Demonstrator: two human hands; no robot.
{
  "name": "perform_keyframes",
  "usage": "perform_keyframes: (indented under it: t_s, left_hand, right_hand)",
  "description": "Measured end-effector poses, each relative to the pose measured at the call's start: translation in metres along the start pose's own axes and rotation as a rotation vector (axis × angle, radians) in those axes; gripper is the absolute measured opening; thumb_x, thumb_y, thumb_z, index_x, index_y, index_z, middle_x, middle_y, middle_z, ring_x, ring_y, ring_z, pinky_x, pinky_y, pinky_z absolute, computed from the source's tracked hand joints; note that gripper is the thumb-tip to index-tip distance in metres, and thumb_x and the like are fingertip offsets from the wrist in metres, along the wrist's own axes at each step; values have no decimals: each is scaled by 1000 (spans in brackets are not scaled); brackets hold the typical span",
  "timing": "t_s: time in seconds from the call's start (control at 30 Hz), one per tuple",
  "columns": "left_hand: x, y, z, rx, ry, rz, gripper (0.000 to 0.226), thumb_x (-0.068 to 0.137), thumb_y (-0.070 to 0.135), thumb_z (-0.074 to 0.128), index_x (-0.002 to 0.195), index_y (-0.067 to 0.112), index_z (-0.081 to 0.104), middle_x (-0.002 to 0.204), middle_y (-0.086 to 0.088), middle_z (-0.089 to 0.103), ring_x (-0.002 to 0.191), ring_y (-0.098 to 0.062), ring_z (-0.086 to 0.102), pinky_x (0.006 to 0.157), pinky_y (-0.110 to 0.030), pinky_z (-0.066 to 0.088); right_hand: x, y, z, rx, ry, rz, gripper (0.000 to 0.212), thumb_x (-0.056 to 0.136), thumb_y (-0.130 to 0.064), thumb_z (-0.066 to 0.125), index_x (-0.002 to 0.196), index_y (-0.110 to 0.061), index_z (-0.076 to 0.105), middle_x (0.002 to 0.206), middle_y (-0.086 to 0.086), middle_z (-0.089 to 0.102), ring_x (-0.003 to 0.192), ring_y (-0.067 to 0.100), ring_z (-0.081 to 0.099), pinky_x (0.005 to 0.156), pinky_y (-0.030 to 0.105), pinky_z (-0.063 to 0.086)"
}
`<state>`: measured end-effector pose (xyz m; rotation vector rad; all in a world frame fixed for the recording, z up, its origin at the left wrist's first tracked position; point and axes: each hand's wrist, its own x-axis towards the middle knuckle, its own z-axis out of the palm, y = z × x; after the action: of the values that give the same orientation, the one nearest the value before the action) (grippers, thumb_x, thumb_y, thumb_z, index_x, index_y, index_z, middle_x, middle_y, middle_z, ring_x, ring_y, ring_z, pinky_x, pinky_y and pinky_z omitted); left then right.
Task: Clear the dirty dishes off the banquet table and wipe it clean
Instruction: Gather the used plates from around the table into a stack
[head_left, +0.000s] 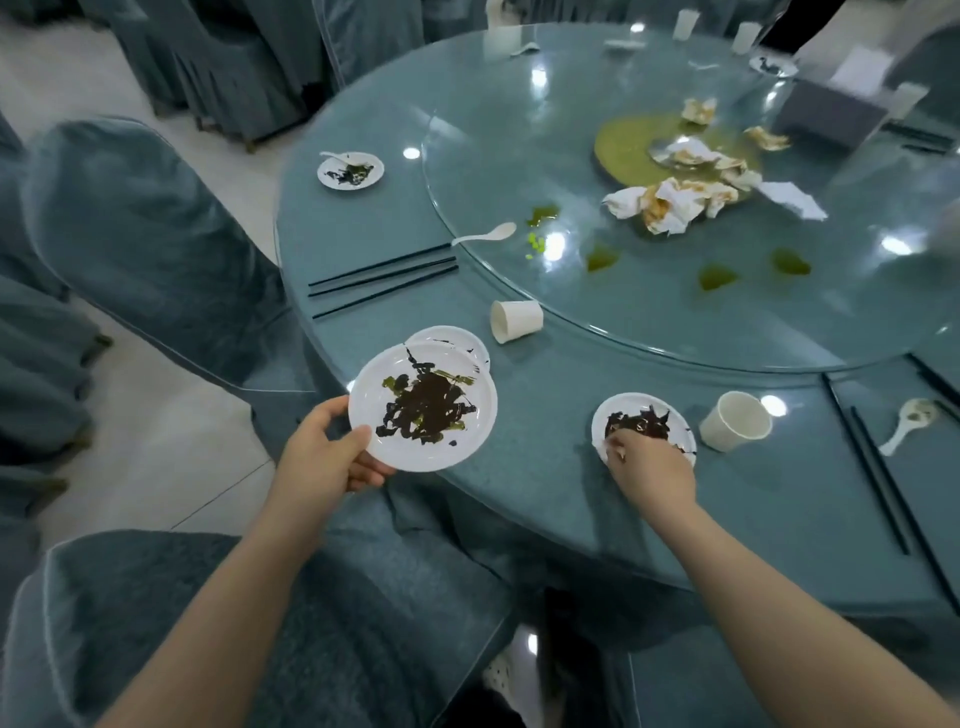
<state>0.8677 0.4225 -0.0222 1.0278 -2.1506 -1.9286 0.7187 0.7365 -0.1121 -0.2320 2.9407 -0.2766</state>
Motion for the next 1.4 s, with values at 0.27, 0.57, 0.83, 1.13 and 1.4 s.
perform_keyframes:
  t_s: [0.27, 0.57, 0.83, 1.13, 1.4]
  left_hand:
    - [14, -11, 16, -57, -122, -15, 25, 96, 11, 49, 109, 32, 54, 62, -11, 70, 49, -14, 62, 60, -34, 49]
    - [17, -21, 28, -48, -183, -37, 30, 95, 11, 51, 122, 24, 52, 64, -11, 69, 50, -16, 60, 58, -34, 47]
    - [22, -30, 26, 6, -108, -46, 28, 96, 11, 50, 119, 27, 51, 62, -11, 69, 49, -16, 61, 55, -32, 47]
    - [21, -30, 30, 24, -58, -72, 28, 96, 7, 49, 119, 24, 51, 58, -10, 67, 45, -14, 59, 52, -30, 49]
    - [20, -30, 23, 9, -19, -56, 30, 96, 8, 49, 120, 25, 50, 59, -12, 68, 46, -16, 60, 52, -30, 50]
  right_hand:
    - [-53, 22, -15, 377, 3, 130, 39, 83, -10, 50, 112, -32, 64, 102, -6, 69, 90, 20, 61, 73, 27, 43]
    - [-78, 58, -3, 665, 84, 396, 27, 92, -1, 43, 87, -25, 54, 81, -7, 68, 64, 10, 61, 68, 30, 51]
    - [-51, 64, 10, 689, 28, 564, 10, 90, -18, 45, 97, -16, 51, 85, 1, 56, 75, 21, 53, 57, 30, 34]
    - [-11, 53, 14, 568, -63, 564, 41, 86, -39, 59, 59, -10, 50, 55, 4, 51, 55, 21, 48, 48, 28, 31]
    - [6, 17, -4, 614, -54, 381, 37, 84, -29, 59, 56, -13, 41, 51, 2, 39, 50, 20, 35, 47, 29, 25]
